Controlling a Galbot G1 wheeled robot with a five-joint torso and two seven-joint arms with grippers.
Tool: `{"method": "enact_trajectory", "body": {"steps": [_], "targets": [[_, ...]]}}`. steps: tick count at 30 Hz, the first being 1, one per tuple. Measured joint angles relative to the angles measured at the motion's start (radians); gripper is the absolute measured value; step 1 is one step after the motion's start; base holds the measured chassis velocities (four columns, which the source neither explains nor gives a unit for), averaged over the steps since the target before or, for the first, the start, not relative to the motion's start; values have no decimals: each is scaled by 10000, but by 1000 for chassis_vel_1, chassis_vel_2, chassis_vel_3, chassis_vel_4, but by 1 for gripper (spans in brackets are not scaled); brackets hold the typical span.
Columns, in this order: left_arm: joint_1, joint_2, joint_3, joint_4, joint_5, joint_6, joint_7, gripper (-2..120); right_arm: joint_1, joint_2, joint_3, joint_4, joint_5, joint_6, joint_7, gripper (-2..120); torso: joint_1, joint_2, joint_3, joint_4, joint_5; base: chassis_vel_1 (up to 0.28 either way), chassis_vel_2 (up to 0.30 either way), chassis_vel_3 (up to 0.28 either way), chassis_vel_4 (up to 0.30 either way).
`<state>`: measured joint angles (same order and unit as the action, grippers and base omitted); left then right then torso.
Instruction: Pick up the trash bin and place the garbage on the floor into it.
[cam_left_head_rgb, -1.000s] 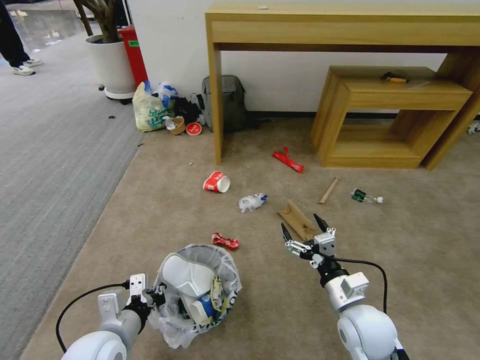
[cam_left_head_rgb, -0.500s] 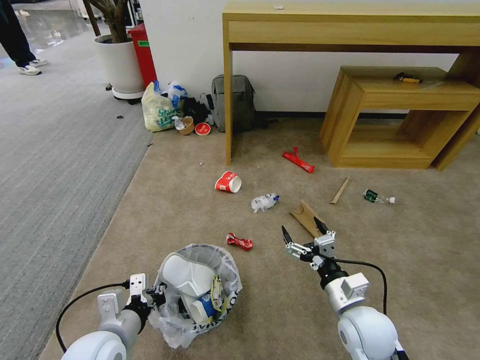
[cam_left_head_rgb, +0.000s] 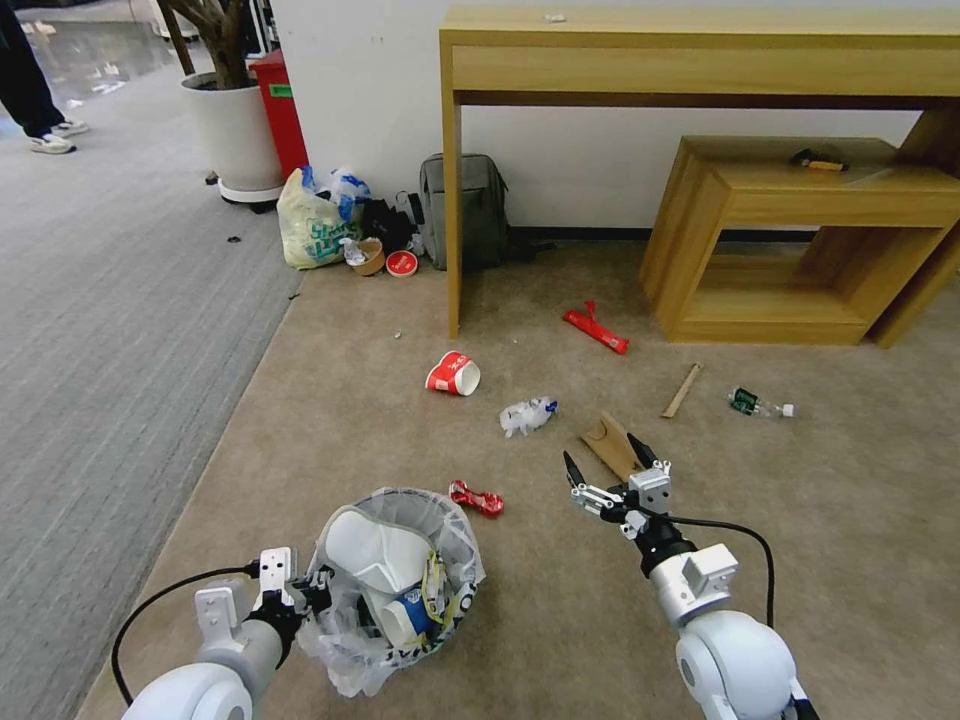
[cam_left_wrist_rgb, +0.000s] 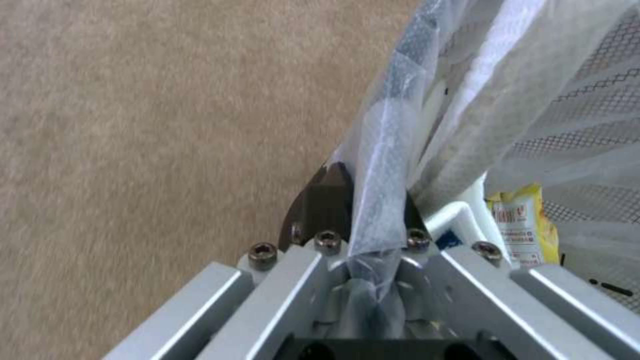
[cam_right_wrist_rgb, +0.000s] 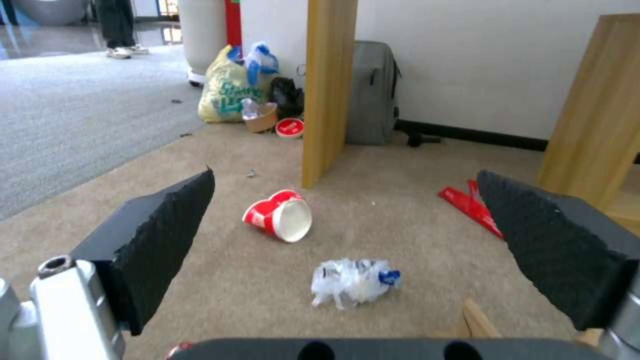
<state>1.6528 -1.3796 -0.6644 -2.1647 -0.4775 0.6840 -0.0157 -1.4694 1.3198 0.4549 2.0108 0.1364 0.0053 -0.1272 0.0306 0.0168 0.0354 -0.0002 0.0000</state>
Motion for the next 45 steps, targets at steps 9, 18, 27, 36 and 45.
{"method": "enact_trajectory", "body": {"steps": [9,18,27,36,45], "targets": [[-62,33,-253,177,30,-27,136,0,321,-609,301,-500,529,-397,-841,100,1,0,0,0,1,-81,51,78,-71],[-367,202,-891,310,-60,163,384,0,943,-2210,257,-1729,1495,-939,-2307,100,0,0,0,-1,-1,0,0,0,0],[-346,209,-1029,344,-51,211,465,0,2670,-3295,-1151,-3903,1223,-988,-3893,100,0,0,0,-1,3,0,0,0,0],[-219,78,-1029,245,-21,221,448,0,5498,-3108,-3010,-6922,296,-505,-6769,100,0,0,1,1,-1,0,0,0,0],[-174,7,-990,104,47,219,427,0,7075,-2018,-3998,-9229,-384,337,-7468,100,0,0,1,1,-2,0,0,0,0]]}}
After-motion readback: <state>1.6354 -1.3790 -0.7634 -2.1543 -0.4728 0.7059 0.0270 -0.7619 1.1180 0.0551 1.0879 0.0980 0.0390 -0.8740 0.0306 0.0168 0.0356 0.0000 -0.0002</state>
